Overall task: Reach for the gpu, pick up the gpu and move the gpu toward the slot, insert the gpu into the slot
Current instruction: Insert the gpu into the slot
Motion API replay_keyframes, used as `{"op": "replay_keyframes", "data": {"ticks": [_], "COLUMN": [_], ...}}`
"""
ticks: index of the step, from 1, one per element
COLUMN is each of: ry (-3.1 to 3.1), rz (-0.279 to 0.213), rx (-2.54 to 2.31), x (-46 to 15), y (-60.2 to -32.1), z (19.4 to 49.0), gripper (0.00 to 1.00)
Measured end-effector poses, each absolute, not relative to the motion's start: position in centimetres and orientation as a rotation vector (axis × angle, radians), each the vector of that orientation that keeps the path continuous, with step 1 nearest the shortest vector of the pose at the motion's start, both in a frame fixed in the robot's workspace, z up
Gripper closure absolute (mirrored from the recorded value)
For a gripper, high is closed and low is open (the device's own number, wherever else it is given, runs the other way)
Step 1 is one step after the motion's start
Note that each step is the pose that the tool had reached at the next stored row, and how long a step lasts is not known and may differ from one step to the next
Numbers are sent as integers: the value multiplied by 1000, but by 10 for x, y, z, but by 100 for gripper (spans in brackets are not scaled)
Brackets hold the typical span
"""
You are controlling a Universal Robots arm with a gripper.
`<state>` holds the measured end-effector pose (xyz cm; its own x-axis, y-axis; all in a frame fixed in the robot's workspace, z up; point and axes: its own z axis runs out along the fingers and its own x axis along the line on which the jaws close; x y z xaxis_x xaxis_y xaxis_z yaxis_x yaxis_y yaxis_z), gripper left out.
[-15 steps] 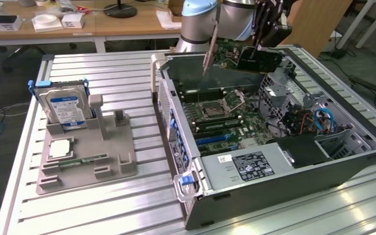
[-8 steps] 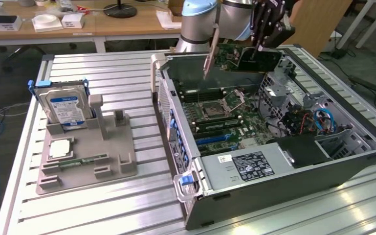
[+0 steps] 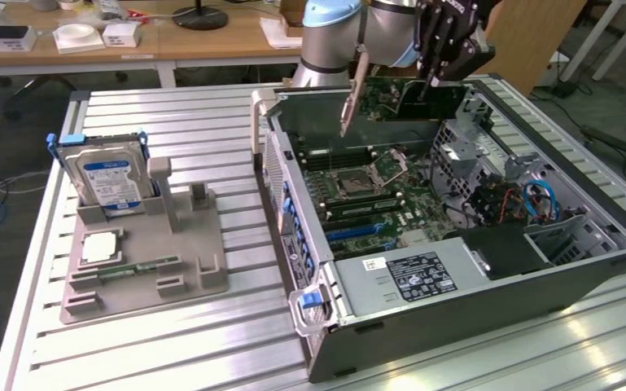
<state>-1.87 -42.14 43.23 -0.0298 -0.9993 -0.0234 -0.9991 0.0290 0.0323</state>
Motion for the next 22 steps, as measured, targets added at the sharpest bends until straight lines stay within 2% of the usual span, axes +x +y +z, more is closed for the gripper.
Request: {"op": "replay_keyframes", "data": {"ticks": [12, 17, 22], "ry": [-2254, -2281, -2288], "rz": [-39, 22, 32], "rx": [2201, 2230, 2231], "x": [-21, -24, -25], "y": [-421, -421, -423], "z": [425, 423, 415], "gripper": [74, 74, 74]}}
